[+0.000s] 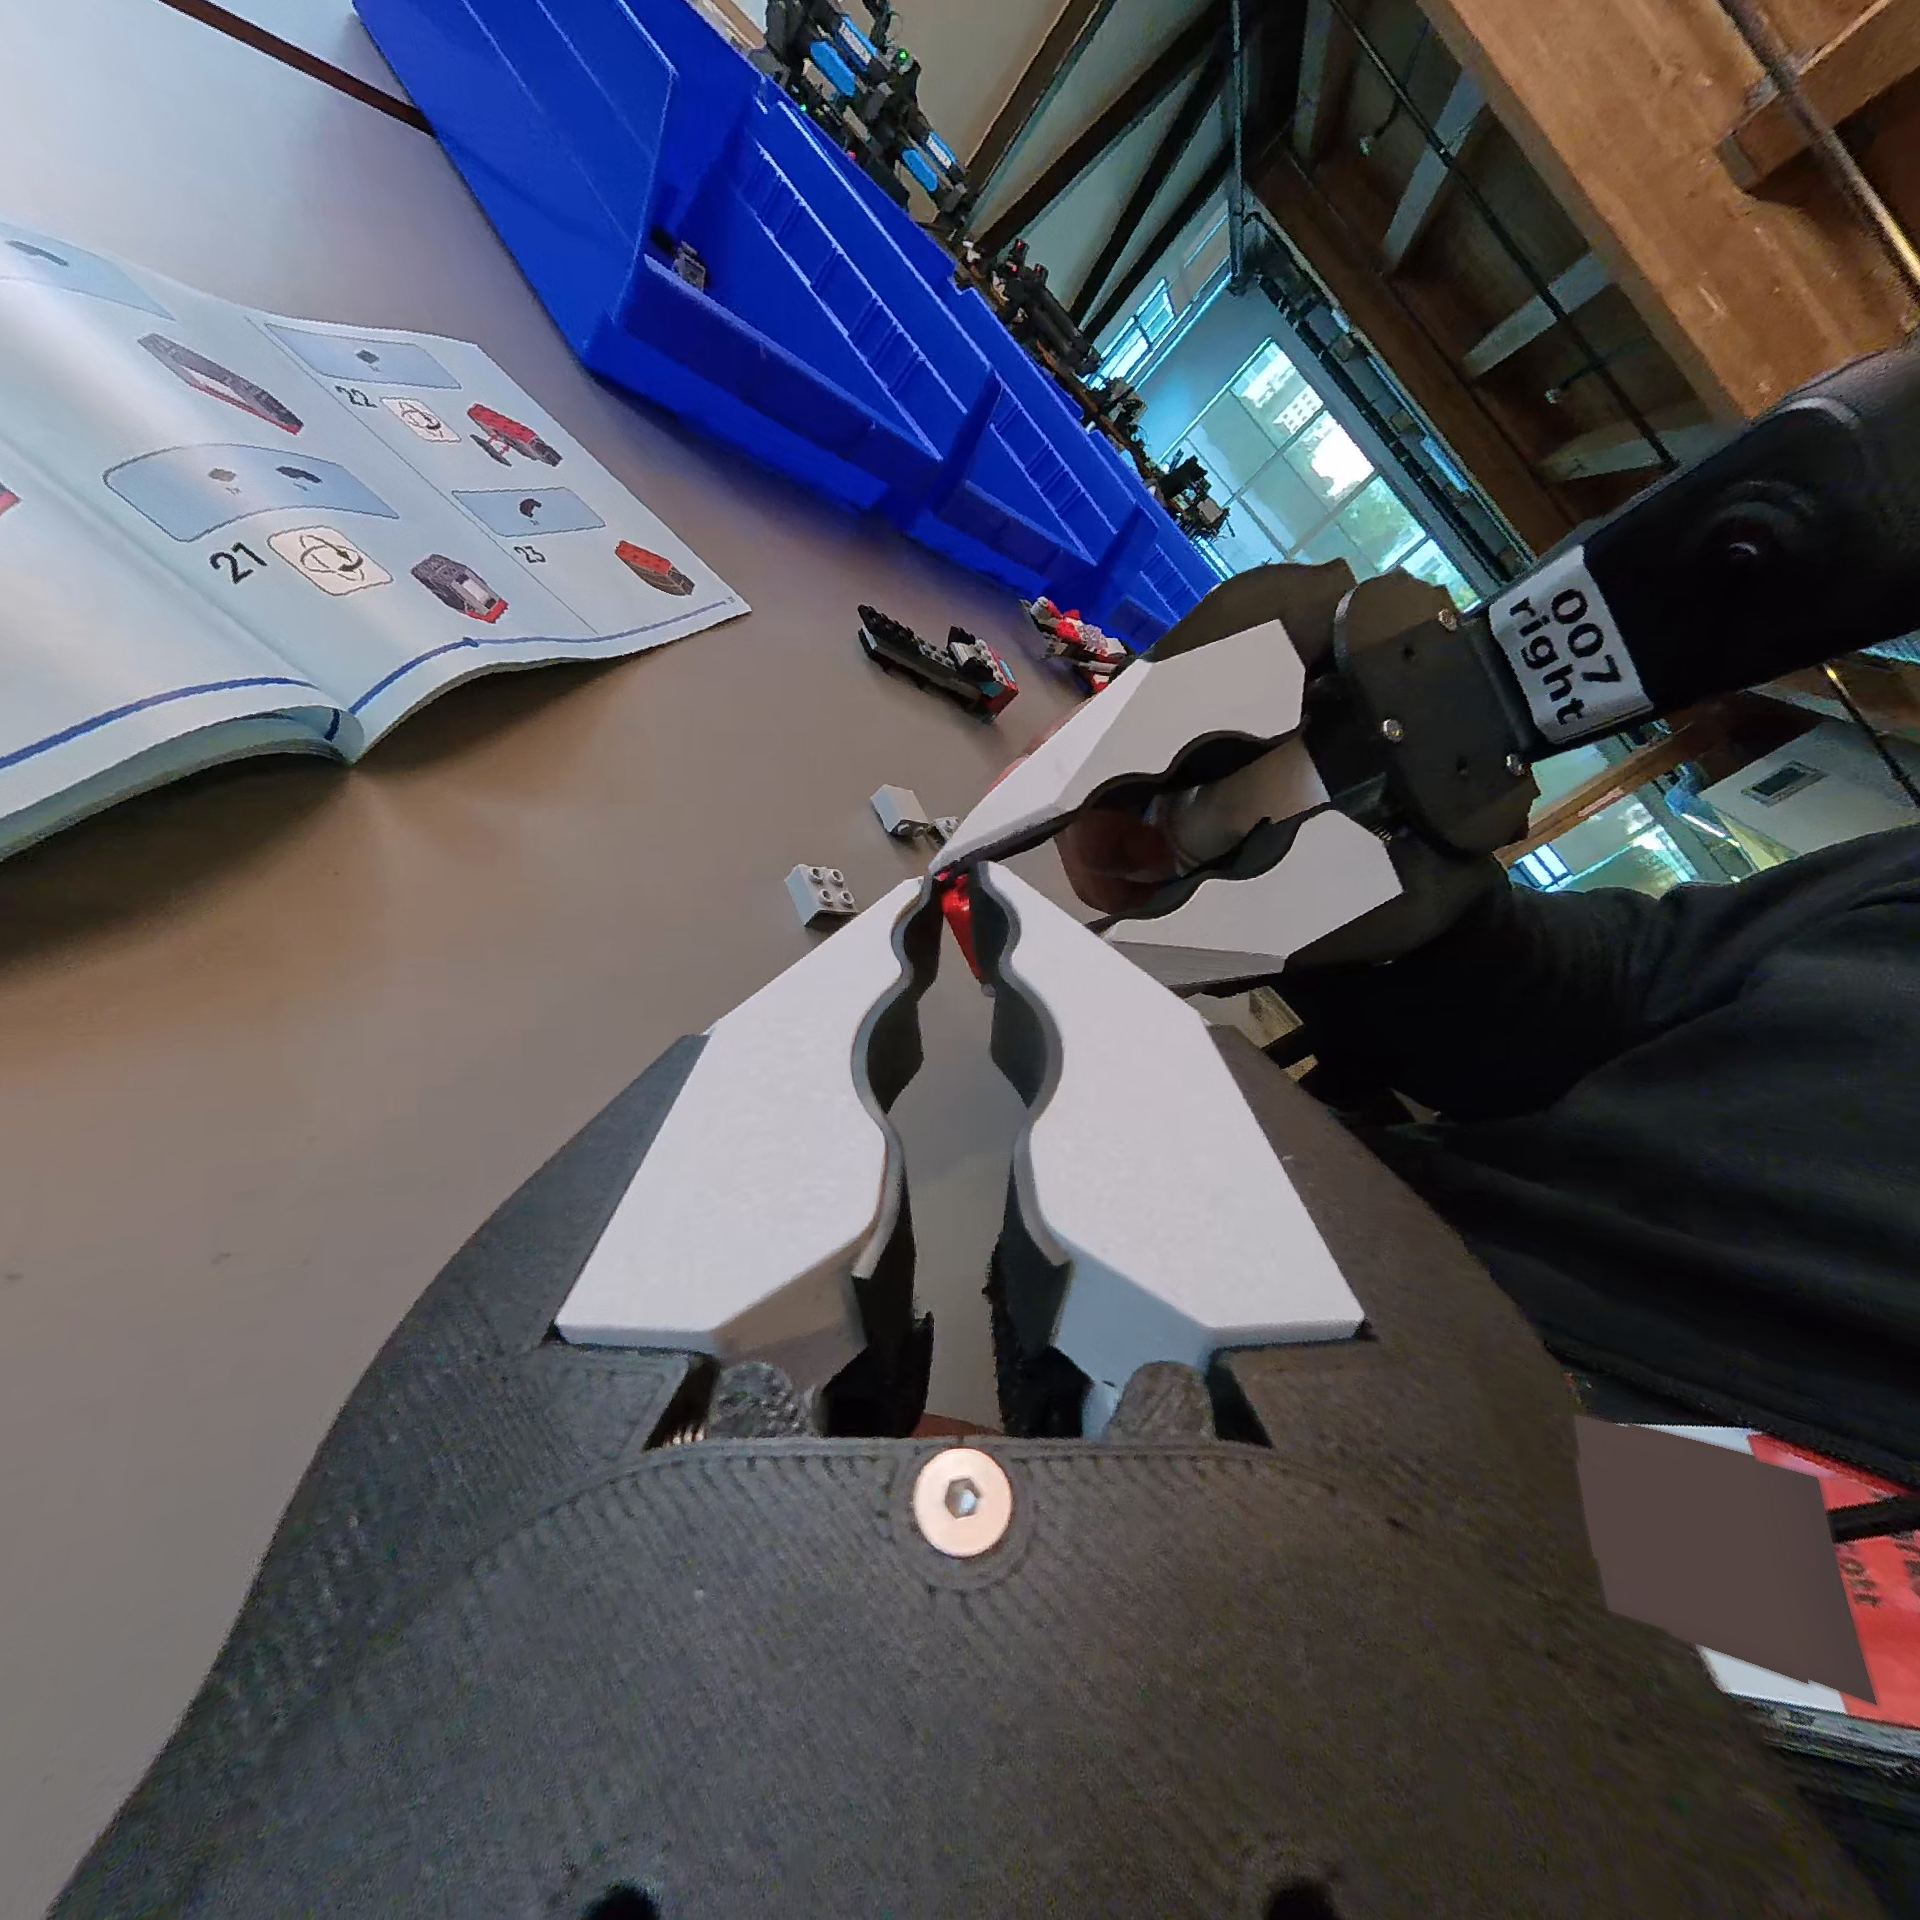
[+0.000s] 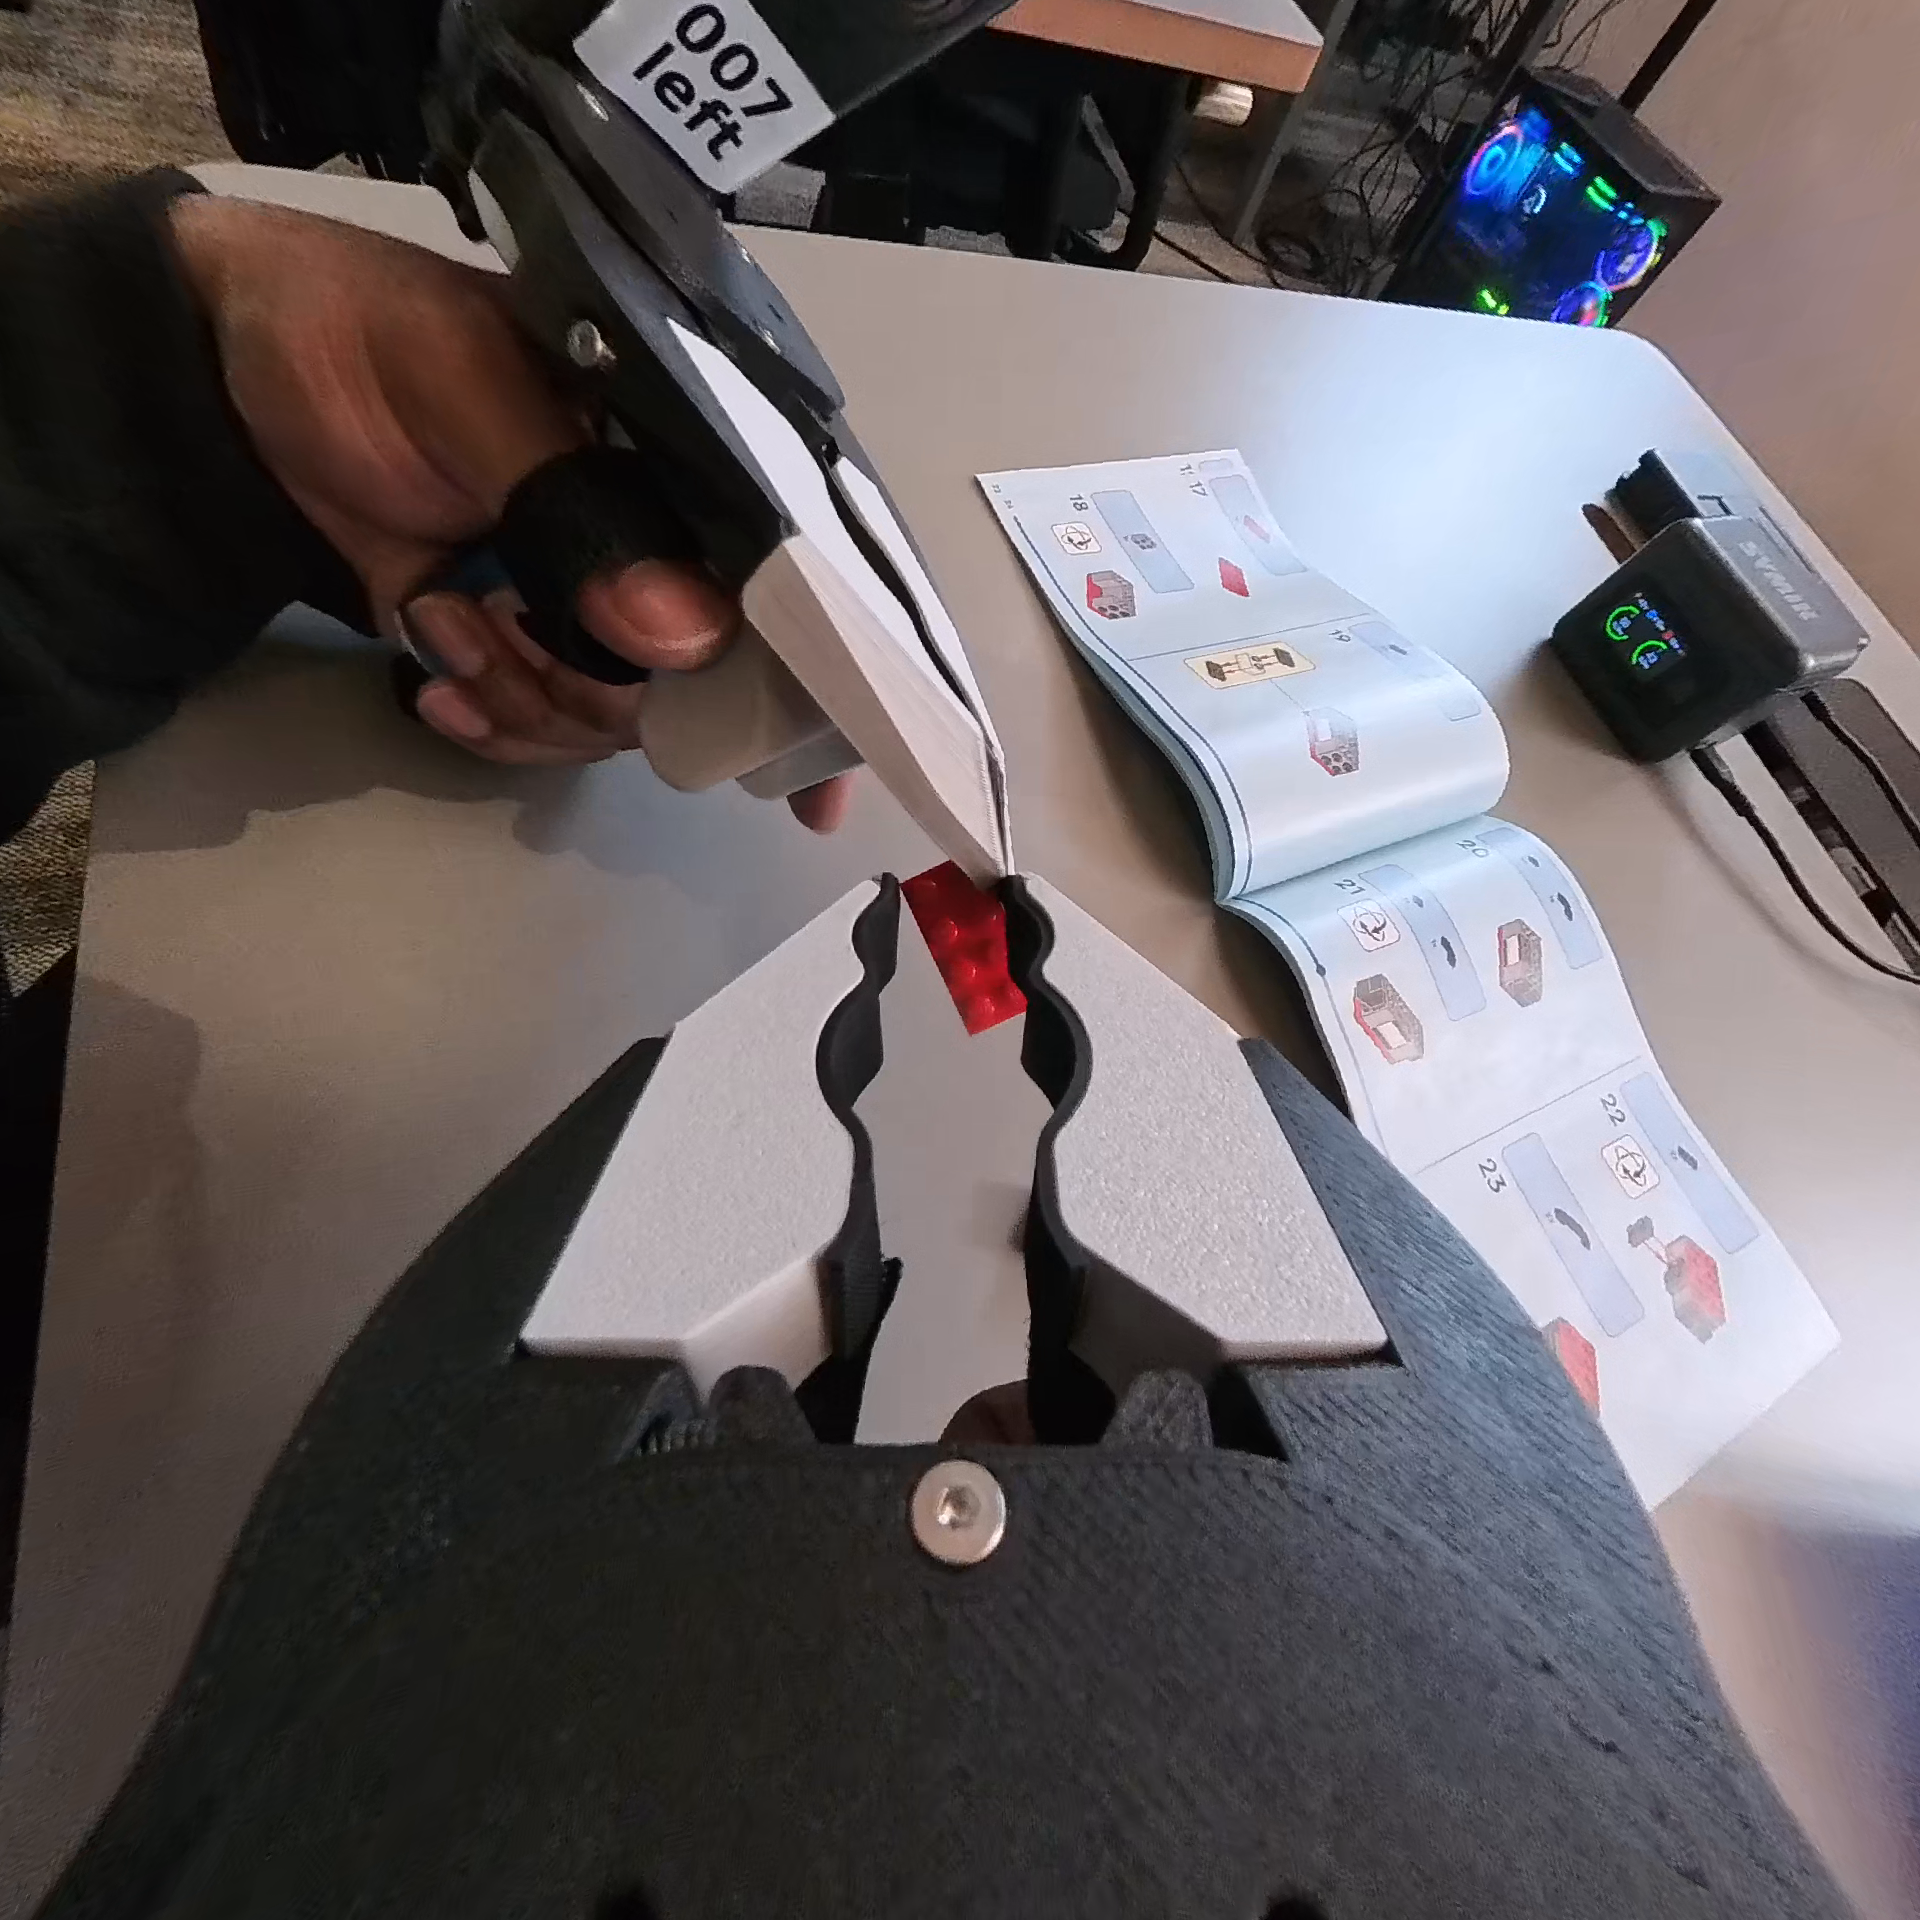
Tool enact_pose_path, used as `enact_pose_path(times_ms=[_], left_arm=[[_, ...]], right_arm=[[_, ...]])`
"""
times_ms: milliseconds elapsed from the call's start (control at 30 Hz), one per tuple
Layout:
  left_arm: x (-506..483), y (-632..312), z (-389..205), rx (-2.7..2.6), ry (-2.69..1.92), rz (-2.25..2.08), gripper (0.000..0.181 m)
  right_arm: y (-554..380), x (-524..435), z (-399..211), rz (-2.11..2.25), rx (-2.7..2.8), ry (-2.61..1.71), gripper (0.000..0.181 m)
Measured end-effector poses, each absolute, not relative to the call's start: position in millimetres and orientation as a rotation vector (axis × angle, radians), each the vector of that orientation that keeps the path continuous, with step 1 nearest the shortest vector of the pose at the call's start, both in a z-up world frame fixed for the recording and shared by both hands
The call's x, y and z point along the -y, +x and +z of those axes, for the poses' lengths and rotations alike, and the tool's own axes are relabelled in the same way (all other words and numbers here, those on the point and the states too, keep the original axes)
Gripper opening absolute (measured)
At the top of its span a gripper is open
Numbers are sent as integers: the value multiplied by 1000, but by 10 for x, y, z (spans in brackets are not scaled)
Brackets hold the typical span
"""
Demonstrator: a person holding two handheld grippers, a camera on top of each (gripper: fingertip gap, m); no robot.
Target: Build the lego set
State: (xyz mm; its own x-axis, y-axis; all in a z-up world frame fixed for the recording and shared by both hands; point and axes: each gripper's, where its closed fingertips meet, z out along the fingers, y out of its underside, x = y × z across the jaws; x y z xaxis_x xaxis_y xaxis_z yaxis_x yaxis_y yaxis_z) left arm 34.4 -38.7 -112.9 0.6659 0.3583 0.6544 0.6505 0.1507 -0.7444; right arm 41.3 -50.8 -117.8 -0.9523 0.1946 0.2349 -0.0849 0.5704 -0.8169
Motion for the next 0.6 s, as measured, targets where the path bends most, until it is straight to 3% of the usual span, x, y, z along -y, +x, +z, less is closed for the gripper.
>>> enact_pose_path(times_ms=[600], left_arm=[[503,199,-1354,1056,-1543,-148,3]], right_arm=[[321,410,-1248,1237,2380,-173,27]])
